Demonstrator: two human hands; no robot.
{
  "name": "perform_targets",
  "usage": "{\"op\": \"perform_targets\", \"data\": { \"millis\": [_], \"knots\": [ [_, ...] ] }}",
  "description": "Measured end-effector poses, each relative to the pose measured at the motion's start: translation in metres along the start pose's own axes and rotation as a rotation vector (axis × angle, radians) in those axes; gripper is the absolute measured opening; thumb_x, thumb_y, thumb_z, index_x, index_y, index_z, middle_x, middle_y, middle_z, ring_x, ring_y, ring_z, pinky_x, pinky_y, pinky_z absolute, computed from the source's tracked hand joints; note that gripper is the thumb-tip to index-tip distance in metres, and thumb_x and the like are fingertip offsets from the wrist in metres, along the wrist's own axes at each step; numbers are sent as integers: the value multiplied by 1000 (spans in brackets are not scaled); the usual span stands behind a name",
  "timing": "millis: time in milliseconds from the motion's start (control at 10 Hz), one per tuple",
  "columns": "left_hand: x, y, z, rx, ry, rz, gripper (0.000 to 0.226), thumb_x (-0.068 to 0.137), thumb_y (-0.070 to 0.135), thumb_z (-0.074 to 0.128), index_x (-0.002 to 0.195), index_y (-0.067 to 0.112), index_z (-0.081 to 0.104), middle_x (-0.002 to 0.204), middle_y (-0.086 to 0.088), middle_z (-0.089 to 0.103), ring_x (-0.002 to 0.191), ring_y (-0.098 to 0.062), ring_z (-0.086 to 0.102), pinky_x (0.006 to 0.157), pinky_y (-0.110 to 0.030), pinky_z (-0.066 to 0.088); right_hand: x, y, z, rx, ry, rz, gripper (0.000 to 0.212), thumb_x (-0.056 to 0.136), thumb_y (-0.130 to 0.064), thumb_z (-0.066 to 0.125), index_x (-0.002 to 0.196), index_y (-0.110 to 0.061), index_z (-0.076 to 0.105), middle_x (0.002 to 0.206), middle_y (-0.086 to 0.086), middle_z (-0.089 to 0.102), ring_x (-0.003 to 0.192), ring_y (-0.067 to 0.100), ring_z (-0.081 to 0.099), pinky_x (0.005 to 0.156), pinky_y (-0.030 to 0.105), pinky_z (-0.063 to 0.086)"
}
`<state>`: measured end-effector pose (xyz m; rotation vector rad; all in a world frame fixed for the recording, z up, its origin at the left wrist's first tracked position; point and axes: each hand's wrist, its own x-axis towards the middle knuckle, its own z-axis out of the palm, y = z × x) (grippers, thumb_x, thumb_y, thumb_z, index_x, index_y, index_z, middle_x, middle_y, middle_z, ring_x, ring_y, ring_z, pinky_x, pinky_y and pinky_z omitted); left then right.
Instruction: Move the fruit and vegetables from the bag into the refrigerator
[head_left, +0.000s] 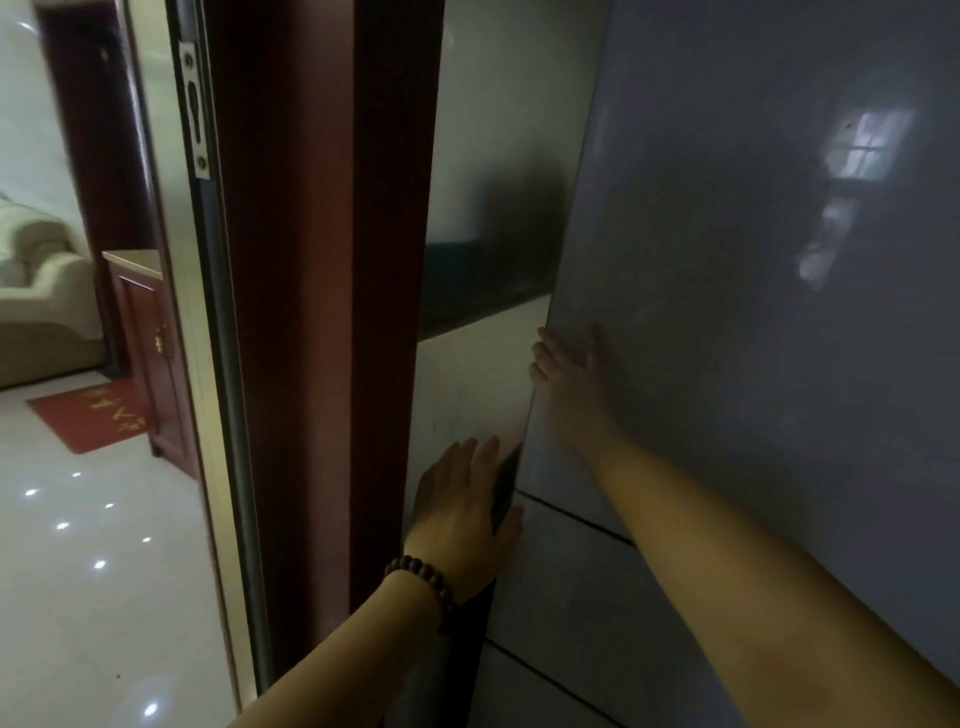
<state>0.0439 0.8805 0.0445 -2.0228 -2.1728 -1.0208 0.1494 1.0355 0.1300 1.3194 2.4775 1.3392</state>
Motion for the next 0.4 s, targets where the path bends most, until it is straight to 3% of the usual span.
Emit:
{"op": "perform_targets", "data": {
  "millis": [200,300,400],
  "knots": [
    [7,-2,8,5,-21,-22,75,90,55,41,148,29,2,157,1,8,144,-18,5,115,-35,6,-2,3,12,-40,6,-31,58,90,-31,43,144,-19,28,158,9,6,144,30,-14,103,74,0],
    [4,0,6,7,-21,-12,75,90,55,41,149,27,3,157,0,10,144,-19,6,116,-36,7,-4,3,5,51,8,-28,53,91,-25,40,143,-19,32,159,7,5,145,28,-12,106,72,0],
    [3,6,1,23,11,19,75,91,53,41,149,22,7,156,-2,14,143,-21,9,116,-37,9,-22,-11,4,274,-115,19,55,94,-22,33,147,-22,22,159,4,-4,145,25,-15,108,68,-8]
  ]
}}
